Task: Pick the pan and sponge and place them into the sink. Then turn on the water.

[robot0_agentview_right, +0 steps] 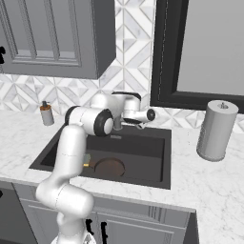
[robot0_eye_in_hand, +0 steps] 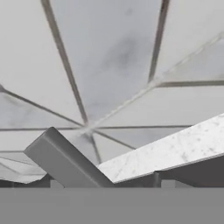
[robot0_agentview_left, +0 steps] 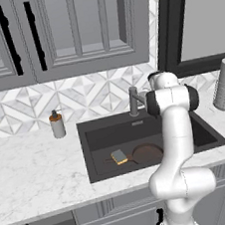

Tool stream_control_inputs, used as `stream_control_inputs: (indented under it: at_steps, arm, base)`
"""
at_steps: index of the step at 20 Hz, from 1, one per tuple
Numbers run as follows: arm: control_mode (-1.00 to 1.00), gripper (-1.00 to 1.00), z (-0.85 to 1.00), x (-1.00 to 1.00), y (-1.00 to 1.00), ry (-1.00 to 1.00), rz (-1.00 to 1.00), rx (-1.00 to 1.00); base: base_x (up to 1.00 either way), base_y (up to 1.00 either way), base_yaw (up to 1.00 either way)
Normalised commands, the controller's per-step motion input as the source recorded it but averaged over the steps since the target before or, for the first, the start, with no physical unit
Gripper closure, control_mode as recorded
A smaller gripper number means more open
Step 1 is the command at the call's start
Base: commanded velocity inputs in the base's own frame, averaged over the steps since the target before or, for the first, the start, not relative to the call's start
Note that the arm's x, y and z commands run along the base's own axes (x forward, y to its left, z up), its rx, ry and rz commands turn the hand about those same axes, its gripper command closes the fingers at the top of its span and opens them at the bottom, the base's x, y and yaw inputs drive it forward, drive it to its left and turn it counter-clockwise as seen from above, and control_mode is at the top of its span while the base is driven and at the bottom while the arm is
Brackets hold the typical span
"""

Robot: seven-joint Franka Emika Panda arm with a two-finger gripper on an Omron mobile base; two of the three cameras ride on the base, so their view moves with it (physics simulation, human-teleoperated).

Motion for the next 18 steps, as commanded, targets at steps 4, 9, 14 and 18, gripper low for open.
stream_control_inputs:
  at_steps: [4, 9, 14, 18]
  arm:
    - [-1.0, 1.0, 0.0, 0.19, 0.0, 0.02, -0.02, 0.16]
    - [-1.0, 1.0, 0.0, 0.29, -0.07, 0.12, -0.08, 0.15]
    - [-1.0, 1.0, -0.02, 0.32, -0.18, 0.19, -0.02, 0.13]
    - [-1.0, 1.0, -0.08, 0.28, -0.25, 0.21, 0.0, 0.11]
  base:
    - [0.0, 0.0, 0.0]
    - [0.0, 0.0, 0.0]
    - [0.0, 0.0, 0.0]
    - [0.0, 0.0, 0.0]
